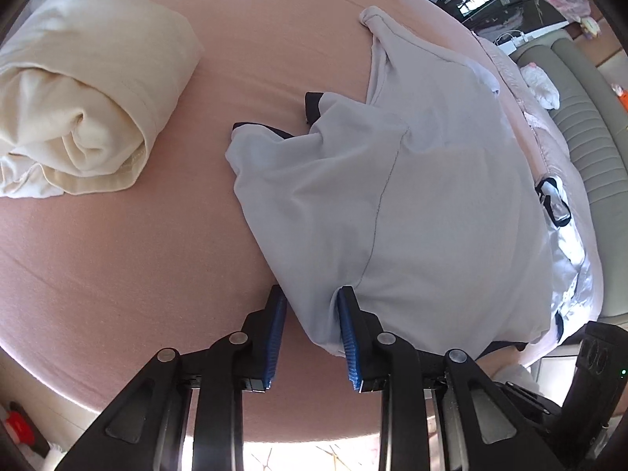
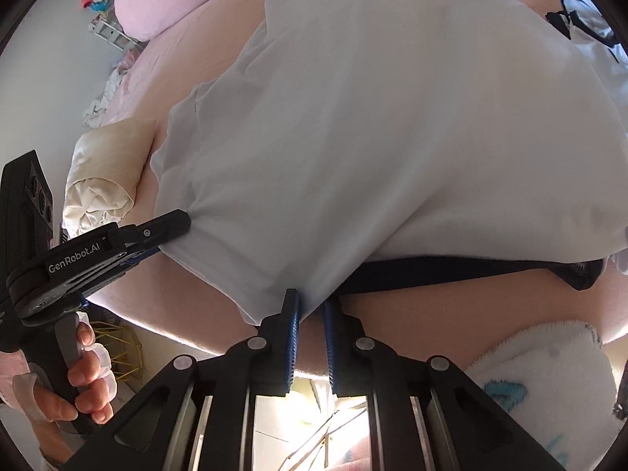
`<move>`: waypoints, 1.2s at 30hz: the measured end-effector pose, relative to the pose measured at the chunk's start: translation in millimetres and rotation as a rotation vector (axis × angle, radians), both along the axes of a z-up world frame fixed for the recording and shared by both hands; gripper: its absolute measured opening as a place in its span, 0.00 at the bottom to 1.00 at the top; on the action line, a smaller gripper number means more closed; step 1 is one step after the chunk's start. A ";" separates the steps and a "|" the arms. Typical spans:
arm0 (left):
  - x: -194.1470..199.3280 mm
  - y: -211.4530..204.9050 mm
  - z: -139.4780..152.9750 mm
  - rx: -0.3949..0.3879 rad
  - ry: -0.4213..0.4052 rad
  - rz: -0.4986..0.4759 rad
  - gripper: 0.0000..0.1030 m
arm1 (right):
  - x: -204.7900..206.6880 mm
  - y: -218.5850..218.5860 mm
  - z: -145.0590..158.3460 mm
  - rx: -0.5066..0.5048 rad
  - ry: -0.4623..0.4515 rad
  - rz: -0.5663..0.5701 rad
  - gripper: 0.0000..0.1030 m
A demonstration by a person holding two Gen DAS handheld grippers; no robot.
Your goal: Fold clothes
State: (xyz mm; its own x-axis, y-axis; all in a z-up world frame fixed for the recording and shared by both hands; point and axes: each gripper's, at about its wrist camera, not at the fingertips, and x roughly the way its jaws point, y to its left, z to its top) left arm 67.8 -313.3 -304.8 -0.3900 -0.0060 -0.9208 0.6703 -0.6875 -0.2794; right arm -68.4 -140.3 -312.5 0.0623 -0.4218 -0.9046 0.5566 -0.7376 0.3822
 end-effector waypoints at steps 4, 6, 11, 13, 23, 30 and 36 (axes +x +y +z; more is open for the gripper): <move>-8.7 0.1 5.6 -0.195 -0.105 -0.003 0.24 | 0.6 -2.4 -2.6 0.016 -0.004 0.008 0.06; -5.5 -5.1 9.1 -0.149 -0.083 0.013 0.24 | -1.8 0.3 -2.8 -0.001 -0.021 -0.005 0.06; 17.9 -17.5 14.7 0.102 0.076 0.077 0.24 | -4.5 12.7 0.3 -0.080 -0.074 -0.017 0.11; 25.9 -20.5 16.9 0.148 0.130 0.104 0.28 | -1.0 15.5 7.7 -0.091 -0.044 -0.006 0.11; 25.3 -31.7 6.8 0.244 0.211 0.184 0.63 | 23.5 -2.0 53.4 -0.083 0.192 0.105 0.58; 28.5 -30.0 -2.0 0.257 0.212 0.191 0.63 | 21.8 -26.6 57.6 -0.082 0.189 0.154 0.58; 24.1 -32.7 -4.6 0.236 0.198 0.197 0.63 | 3.2 -32.7 74.5 -0.087 0.217 0.108 0.58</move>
